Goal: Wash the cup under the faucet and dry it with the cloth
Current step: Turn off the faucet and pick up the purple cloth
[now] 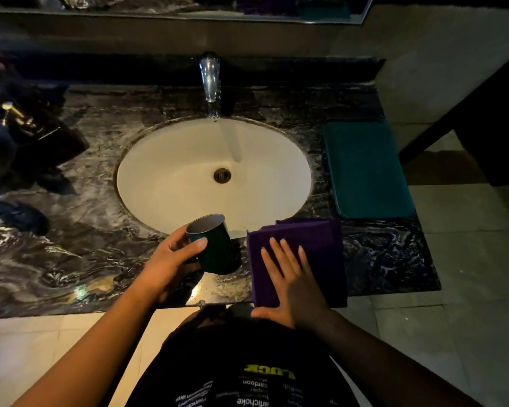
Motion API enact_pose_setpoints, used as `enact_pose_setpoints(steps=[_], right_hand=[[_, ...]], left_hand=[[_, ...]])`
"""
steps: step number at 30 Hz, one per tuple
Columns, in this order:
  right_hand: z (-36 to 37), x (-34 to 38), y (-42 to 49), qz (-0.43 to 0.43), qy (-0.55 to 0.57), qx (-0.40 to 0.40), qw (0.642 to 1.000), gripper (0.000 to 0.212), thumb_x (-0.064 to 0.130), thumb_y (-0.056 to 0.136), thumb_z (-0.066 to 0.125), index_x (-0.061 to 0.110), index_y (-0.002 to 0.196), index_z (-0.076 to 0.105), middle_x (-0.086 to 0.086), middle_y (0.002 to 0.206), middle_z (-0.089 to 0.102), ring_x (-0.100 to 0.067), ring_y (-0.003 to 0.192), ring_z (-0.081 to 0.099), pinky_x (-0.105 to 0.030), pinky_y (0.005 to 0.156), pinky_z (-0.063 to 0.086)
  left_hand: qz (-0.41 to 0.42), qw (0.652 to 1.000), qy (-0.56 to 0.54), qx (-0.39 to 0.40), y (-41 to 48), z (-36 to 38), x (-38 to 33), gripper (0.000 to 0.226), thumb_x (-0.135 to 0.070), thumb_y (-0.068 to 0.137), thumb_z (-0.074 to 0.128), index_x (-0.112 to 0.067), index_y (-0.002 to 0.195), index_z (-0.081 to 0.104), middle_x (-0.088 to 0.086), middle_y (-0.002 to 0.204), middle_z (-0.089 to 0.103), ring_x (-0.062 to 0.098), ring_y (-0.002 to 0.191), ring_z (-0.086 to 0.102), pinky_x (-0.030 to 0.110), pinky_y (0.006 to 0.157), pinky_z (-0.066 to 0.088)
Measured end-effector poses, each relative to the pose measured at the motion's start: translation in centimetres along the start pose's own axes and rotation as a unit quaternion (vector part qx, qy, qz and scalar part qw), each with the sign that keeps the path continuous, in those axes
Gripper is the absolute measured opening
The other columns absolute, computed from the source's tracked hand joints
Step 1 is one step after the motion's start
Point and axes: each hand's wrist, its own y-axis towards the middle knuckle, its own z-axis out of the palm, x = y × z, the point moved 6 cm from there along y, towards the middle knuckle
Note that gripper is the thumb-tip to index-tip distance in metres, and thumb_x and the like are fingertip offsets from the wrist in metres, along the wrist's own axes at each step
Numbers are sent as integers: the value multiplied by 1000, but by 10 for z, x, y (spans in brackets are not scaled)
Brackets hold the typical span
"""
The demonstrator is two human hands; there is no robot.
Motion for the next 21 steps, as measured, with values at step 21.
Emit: enact_pose_setpoints(steps=[21], right_hand=[[16, -4, 3, -16, -123, 31, 992, 113, 85, 79, 27, 7, 160, 15, -23, 168, 8, -43, 154, 10, -66, 119, 16]], left_hand=[[9, 999, -20, -29, -26, 12, 9, 58, -21, 81, 74, -15, 137, 59, 10, 130, 69, 28, 119, 67, 37, 86, 62]])
